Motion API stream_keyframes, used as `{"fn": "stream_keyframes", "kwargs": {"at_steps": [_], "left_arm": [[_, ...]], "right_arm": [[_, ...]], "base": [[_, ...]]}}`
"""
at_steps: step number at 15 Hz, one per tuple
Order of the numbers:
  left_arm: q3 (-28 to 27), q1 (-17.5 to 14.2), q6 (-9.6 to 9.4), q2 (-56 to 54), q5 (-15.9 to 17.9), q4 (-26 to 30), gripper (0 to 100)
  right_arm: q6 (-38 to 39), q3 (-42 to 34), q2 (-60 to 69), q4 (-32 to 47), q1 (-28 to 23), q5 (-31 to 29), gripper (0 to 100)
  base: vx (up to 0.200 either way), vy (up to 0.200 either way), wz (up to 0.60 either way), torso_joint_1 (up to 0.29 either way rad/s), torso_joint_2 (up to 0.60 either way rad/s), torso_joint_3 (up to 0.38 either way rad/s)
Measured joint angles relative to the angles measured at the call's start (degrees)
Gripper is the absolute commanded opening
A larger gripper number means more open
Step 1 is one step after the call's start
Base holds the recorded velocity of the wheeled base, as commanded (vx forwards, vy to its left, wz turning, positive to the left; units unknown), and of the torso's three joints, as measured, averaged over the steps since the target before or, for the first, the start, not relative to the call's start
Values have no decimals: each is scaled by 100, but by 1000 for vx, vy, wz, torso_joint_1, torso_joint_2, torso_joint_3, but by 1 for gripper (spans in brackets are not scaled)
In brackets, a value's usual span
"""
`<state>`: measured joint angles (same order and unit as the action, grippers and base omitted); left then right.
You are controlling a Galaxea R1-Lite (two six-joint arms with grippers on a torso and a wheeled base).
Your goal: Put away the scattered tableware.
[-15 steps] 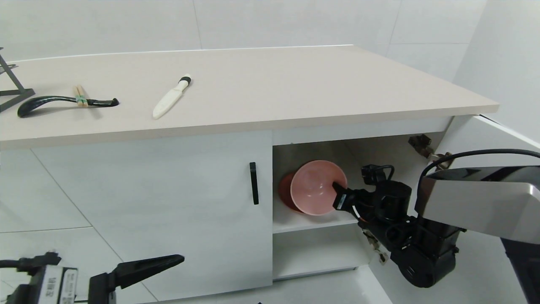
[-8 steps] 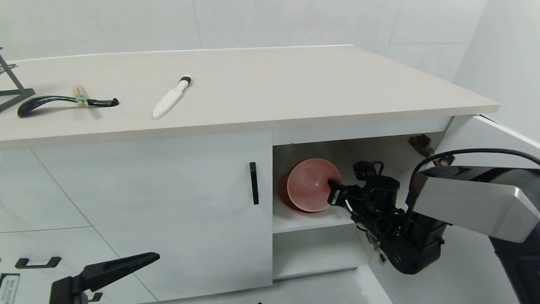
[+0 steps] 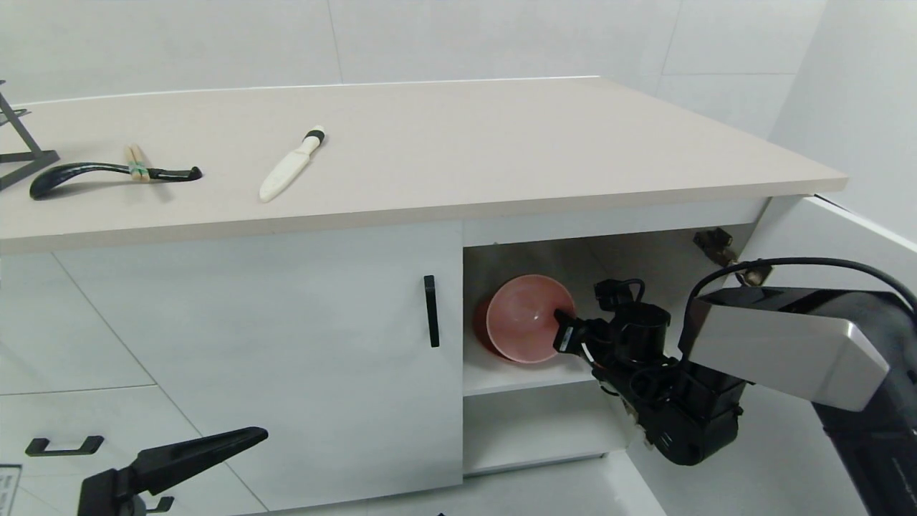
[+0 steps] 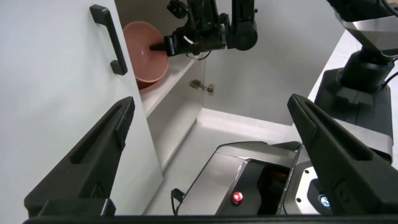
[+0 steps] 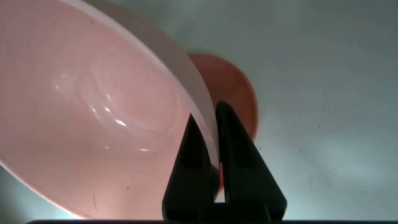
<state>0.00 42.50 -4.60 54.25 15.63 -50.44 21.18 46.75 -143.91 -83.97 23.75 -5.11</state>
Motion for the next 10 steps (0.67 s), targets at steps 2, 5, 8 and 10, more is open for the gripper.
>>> {"fn": "stream_keyframes", "kwargs": {"at_steps": [2,5,8,10], "left_arm": [[0,-5,107,-17,2,-35,100],[0,0,115,-23,2,-41,100],[0,0,116,-21,2,-41,100],[0,6,116,-21,2,-38,100]], "right_arm": [[0,46,-35,66,12,-4,0],[0,57,-79,68,9,-9,0],[1,57,-94,46,10,-4,100],[-2,68,-99,20,15,-11,100]], "base": [[0,0,0,0,0,0],[0,0,0,0,0,0],[0,0,0,0,0,0],[0,0,0,0,0,0]]}}
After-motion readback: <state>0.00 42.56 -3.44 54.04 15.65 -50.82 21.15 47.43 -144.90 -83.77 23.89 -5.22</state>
